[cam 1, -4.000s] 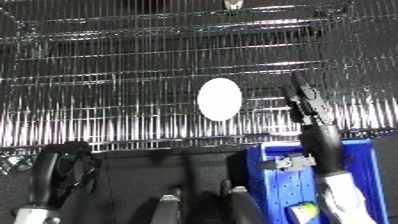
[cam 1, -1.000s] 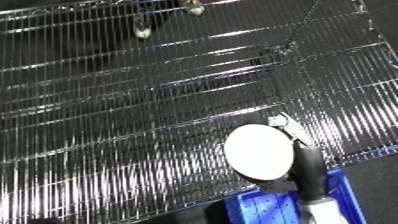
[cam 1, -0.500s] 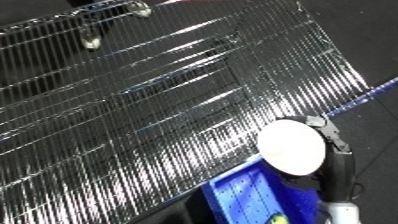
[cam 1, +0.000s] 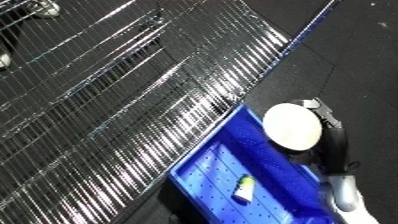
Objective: Pick up the object and place it into the box
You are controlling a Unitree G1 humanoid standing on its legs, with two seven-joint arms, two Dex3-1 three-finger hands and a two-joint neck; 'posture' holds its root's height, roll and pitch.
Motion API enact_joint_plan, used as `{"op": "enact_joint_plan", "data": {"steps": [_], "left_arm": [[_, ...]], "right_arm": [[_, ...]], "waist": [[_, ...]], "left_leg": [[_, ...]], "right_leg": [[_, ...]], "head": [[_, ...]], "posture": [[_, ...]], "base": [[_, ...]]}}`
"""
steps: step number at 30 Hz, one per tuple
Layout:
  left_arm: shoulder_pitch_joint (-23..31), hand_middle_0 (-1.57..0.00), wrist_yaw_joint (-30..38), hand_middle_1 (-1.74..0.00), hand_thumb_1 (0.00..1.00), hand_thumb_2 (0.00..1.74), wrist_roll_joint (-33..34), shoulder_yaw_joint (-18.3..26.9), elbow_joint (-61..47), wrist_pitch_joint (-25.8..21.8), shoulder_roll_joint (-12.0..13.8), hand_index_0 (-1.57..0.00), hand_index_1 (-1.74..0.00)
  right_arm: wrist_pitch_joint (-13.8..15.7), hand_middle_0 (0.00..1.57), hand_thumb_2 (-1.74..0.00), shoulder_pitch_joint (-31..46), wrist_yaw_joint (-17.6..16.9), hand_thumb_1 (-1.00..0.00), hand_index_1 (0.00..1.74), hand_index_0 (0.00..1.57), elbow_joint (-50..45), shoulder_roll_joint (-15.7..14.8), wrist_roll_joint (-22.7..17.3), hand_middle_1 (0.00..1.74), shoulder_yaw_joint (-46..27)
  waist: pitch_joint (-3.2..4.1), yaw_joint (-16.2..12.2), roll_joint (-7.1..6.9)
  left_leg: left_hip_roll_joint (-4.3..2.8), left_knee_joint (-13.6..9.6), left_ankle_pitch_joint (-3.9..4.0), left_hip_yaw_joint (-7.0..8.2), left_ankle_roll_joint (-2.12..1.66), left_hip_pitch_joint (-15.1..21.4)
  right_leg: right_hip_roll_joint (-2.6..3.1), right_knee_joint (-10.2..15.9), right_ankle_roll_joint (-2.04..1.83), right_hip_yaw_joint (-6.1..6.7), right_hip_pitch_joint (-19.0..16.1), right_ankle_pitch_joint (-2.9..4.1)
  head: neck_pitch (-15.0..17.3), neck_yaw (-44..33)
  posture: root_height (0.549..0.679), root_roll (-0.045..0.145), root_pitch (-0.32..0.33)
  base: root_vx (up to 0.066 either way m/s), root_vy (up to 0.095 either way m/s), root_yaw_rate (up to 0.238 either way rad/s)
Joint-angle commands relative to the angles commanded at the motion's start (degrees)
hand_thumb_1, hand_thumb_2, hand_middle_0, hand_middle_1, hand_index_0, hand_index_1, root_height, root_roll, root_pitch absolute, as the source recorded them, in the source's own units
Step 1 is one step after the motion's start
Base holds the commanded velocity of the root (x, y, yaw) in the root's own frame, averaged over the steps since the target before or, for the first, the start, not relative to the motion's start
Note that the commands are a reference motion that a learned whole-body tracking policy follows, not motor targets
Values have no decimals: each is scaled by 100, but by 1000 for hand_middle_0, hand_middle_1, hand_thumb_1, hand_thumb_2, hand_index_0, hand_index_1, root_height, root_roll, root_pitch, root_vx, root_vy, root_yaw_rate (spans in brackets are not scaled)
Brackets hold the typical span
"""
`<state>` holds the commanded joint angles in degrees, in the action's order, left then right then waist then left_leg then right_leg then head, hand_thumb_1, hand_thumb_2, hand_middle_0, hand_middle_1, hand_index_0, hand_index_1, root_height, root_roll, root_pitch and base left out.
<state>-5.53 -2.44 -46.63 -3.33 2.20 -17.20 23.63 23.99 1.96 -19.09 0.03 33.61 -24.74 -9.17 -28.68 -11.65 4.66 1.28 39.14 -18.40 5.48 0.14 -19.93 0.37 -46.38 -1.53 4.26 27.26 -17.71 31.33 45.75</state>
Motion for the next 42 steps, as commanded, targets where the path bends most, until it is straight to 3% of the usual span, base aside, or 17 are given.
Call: {"op": "enact_joint_plan", "data": {"steps": [4,11,21,26,35,42], "left_arm": [[-124,-1570,30,-1740,1000,1740,42,-91,51,-40,-34,-1570,-1740],[-257,-1570,103,-1740,1000,1740,71,-206,142,-99,-79,-1570,-1740],[-314,-1570,170,-1740,1000,1740,94,-234,216,-103,-134,-1570,-1740],[-304,-1570,142,-1740,1000,1740,83,-236,268,-123,-150,-1570,-1740],[-380,-1570,151,-1740,1000,1740,146,-361,289,-28,-136,-1570,-1740],[-491,-1570,82,-1740,1000,1740,247,-378,365,165,-100,-1570,-1740]], "right_arm": [[193,549,-609,6,117,-350,609,549,240,-82,-153,609,48],[264,0,0,-117,85,0,0,0,340,-127,-156,0,148],[209,0,0,-195,70,0,0,0,286,-233,-121,0,229],[160,0,0,-207,410,0,0,0,192,-286,-213,0,292],[-166,0,0,-545,940,0,0,0,-268,-254,49,0,701],[-409,0,0,-868,1121,0,0,0,-361,-362,225,0,1106]], "waist": [[-39,-32,5],[-69,-25,22],[-86,8,6],[-101,53,-27],[-105,278,-138],[-75,531,-255]], "left_leg": [[19,-21,3,-7,0,2],[66,-54,20,-40,3,-13],[87,-55,52,-99,1,-63],[98,-42,68,-139,0,-86],[134,55,77,-270,1,-196],[171,228,57,-414,14,-329]], "right_leg": [[2,22,-4,0,18,23],[29,7,18,0,41,19],[52,-40,42,-23,77,11],[49,-45,54,-48,59,9],[33,-38,65,-142,22,20],[20,-176,86,-261,3,-41]], "head": [[-131,43],[-231,62],[-214,-25],[-139,-174],[50,-827],[385,-1422]], "posture": [[638,100,22],[638,100,26],[637,100,29],[637,100,26],[637,96,20],[634,88,9]], "base": [[-41,-1,13],[-18,-2,9],[-10,-3,15],[-4,-7,33],[-4,-39,90],[17,-72,152]]}}
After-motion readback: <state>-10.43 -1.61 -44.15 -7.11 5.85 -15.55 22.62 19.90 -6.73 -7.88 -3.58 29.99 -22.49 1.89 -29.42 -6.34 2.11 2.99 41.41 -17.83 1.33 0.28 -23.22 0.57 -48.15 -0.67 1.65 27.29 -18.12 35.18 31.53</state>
